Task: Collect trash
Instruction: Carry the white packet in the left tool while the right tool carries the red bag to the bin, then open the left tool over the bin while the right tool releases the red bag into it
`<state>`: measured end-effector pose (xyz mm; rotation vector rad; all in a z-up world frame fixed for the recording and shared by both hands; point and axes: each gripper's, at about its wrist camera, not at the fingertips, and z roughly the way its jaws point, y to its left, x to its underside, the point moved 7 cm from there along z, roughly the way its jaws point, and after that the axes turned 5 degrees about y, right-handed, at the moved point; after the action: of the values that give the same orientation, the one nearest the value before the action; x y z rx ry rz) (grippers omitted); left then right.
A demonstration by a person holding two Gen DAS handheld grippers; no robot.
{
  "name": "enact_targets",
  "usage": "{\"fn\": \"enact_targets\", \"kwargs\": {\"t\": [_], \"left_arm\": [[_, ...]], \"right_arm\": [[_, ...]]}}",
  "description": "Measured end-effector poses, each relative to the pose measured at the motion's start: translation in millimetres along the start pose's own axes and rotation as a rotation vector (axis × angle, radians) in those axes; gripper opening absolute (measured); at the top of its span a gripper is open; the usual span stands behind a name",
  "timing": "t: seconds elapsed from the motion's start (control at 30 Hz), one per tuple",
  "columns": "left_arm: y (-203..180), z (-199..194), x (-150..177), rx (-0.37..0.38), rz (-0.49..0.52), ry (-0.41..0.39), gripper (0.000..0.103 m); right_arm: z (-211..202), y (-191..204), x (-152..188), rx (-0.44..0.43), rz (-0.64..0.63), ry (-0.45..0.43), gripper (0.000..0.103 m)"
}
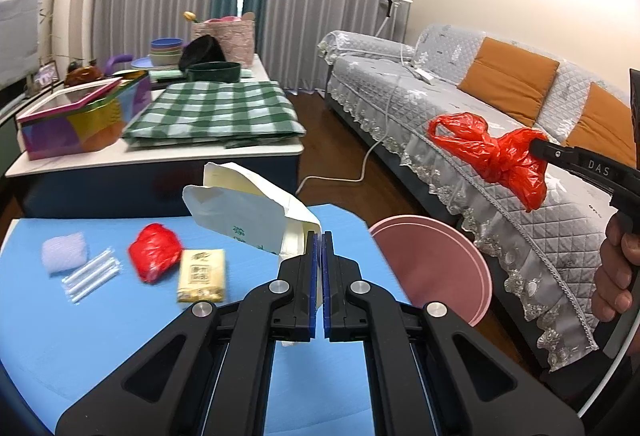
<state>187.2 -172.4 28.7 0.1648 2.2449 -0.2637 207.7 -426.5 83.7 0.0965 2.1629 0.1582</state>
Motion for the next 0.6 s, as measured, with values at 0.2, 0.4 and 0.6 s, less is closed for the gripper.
{"fn": "enact_targets", "kwargs": {"t": [0.2, 0.4, 0.6], "left_arm": [[-25, 15, -9, 0.031, 0.022, 0.006, 0.002], [-51, 31, -16, 0.059, 0.047, 0.014, 0.002], [-79, 44, -18, 0.102, 0.076, 0.02, 0.002]], "right_arm": [[5, -11, -5, 0.023, 0.019, 0.003, 0.015], [10, -27, -8, 0.038, 0.055, 0.006, 0.015], [16, -36, -8, 0.048, 0.069, 0.015, 0.015]]}}
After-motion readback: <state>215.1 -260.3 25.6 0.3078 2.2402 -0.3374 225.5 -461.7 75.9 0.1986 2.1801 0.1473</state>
